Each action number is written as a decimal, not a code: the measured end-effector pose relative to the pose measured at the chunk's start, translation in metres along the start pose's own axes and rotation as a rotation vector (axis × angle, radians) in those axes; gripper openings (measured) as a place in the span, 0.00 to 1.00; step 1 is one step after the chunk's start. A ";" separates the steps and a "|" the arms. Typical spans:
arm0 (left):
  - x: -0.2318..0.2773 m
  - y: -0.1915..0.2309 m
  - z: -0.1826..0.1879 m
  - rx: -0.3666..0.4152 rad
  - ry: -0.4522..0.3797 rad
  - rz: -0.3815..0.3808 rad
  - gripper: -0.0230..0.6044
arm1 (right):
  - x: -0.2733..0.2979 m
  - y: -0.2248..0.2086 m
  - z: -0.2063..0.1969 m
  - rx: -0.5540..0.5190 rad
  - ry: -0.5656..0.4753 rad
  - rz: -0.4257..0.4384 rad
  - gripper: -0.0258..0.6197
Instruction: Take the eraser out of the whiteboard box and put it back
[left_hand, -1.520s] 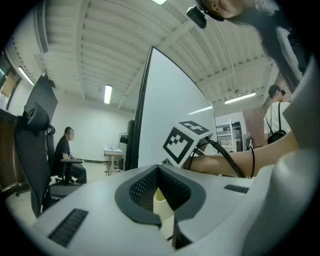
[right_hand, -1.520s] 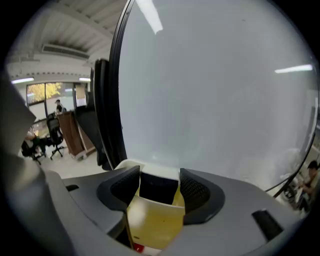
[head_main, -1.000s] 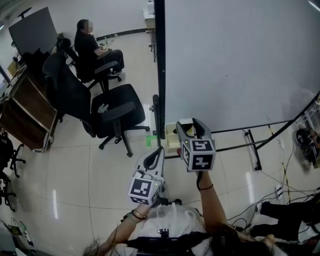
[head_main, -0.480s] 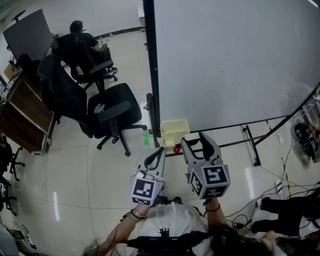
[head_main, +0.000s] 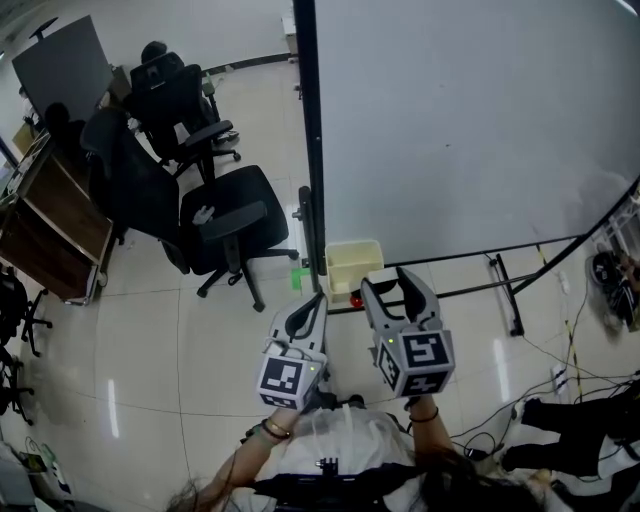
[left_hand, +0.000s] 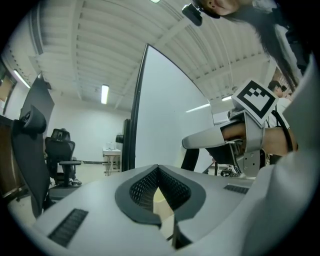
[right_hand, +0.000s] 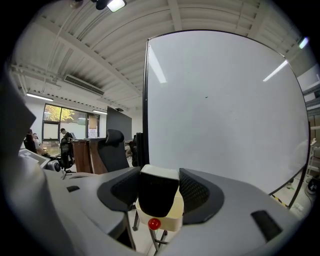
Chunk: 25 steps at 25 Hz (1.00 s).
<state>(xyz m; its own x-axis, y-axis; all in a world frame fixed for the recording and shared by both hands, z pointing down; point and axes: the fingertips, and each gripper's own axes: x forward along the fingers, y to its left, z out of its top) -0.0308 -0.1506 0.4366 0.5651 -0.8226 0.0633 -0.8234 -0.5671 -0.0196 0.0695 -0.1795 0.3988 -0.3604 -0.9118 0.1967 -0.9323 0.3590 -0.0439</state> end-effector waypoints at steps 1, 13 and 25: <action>0.000 0.000 0.000 0.000 0.000 -0.001 0.01 | 0.000 0.000 0.000 0.000 -0.001 -0.001 0.47; 0.001 -0.002 -0.001 -0.004 0.002 -0.009 0.01 | 0.029 -0.006 -0.015 -0.071 0.043 -0.028 0.47; -0.005 0.009 -0.005 -0.017 0.007 0.023 0.01 | 0.062 -0.004 -0.061 -0.075 0.079 -0.027 0.53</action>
<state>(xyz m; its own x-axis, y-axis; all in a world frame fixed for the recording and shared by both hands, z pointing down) -0.0414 -0.1520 0.4409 0.5457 -0.8351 0.0695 -0.8370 -0.5472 -0.0045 0.0525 -0.2248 0.4704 -0.3290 -0.9039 0.2734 -0.9356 0.3513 0.0354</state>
